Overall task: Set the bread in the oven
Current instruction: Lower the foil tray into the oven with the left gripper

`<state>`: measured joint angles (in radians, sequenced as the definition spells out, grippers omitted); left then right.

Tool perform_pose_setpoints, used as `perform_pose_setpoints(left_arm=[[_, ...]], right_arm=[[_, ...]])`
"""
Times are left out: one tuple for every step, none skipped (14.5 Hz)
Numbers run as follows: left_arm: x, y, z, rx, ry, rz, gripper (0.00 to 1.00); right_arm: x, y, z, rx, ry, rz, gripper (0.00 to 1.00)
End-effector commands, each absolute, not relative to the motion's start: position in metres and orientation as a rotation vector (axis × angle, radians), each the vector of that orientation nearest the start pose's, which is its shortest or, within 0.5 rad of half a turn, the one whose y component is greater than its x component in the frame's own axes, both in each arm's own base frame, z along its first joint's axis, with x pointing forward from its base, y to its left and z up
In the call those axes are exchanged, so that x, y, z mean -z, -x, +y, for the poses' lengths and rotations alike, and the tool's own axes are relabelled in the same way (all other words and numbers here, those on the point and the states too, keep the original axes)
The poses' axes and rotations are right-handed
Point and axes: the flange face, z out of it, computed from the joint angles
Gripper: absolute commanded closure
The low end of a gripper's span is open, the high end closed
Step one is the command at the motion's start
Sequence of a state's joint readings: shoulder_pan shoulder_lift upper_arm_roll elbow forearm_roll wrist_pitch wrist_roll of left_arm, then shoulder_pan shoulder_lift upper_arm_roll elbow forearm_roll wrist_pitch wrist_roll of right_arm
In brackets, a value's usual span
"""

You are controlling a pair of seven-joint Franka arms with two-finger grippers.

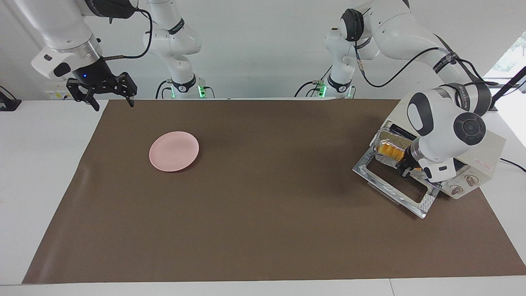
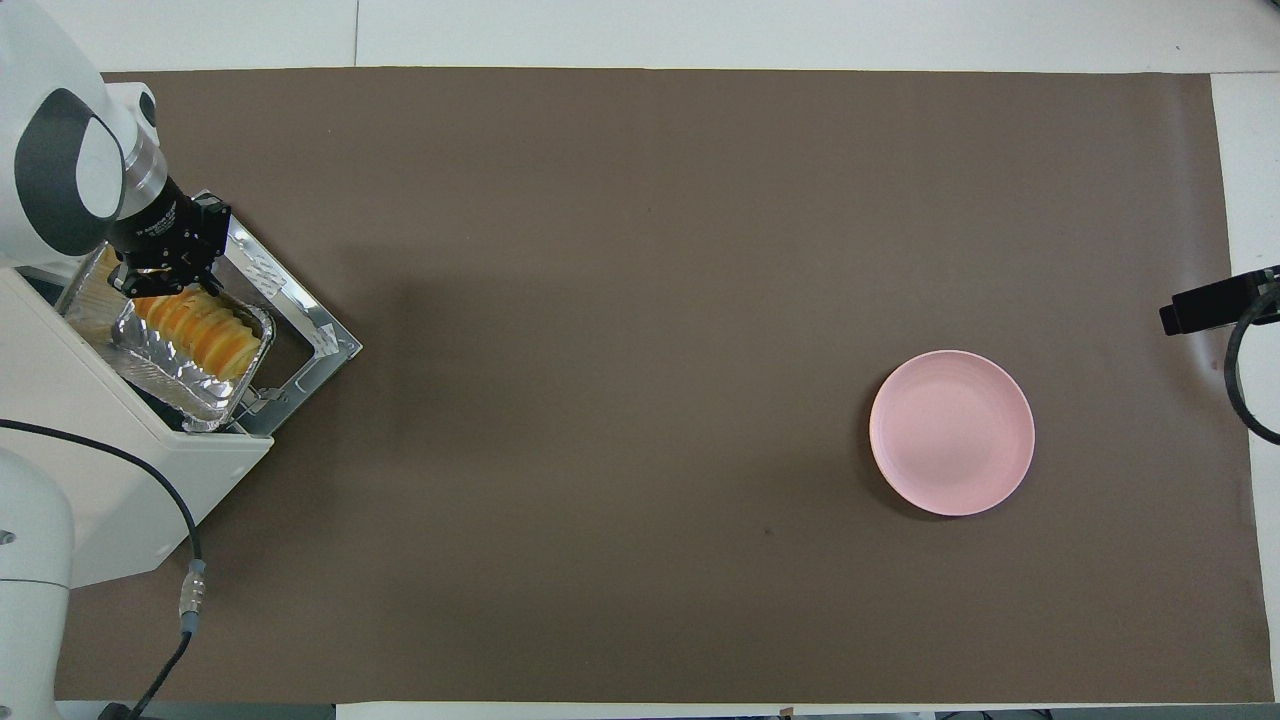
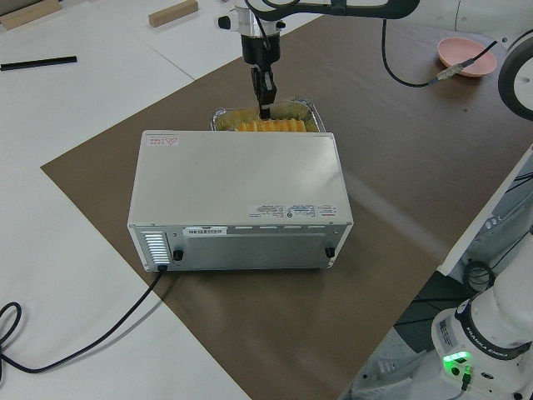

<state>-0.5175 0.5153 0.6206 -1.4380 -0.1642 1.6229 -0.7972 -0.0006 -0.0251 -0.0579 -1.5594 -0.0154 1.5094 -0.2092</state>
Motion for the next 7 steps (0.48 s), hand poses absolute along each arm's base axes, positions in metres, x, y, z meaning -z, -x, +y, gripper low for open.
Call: perform_pose_setpoints(left_arm=[[-0.405, -0.640, 0.006, -0.201, 2.688, -1.234, 1.00], [-0.407, -0.640, 0.015, -0.186, 2.709, -1.187, 1.00], [-0.408, -0.640, 0.035, -0.184, 2.712, -1.172, 1.00], [-0.408, -0.639, 0.042, -0.192, 2.706, -1.171, 1.00], [-0.408, -0.638, 0.047, -0.188, 2.689, -1.156, 1.00], [-0.407, -0.637, 0.050, -0.184, 2.679, -1.145, 1.00], [-0.406, -0.636, 0.053, -0.194, 2.679, -1.135, 1.00]], right_arm=[[-0.637, -0.537, -0.037, -0.058, 3.148, -0.247, 0.00], [-0.637, -0.537, -0.037, -0.058, 3.148, -0.247, 0.00], [-0.637, -0.537, -0.036, -0.058, 3.148, -0.250, 0.00], [-0.637, -0.537, -0.037, -0.058, 3.148, -0.247, 0.00], [-0.637, -0.537, -0.037, -0.058, 3.148, -0.247, 0.00], [-0.637, -0.537, -0.037, -0.058, 3.148, -0.247, 0.00], [-0.637, -0.537, -0.036, -0.055, 3.148, -0.250, 0.00]])
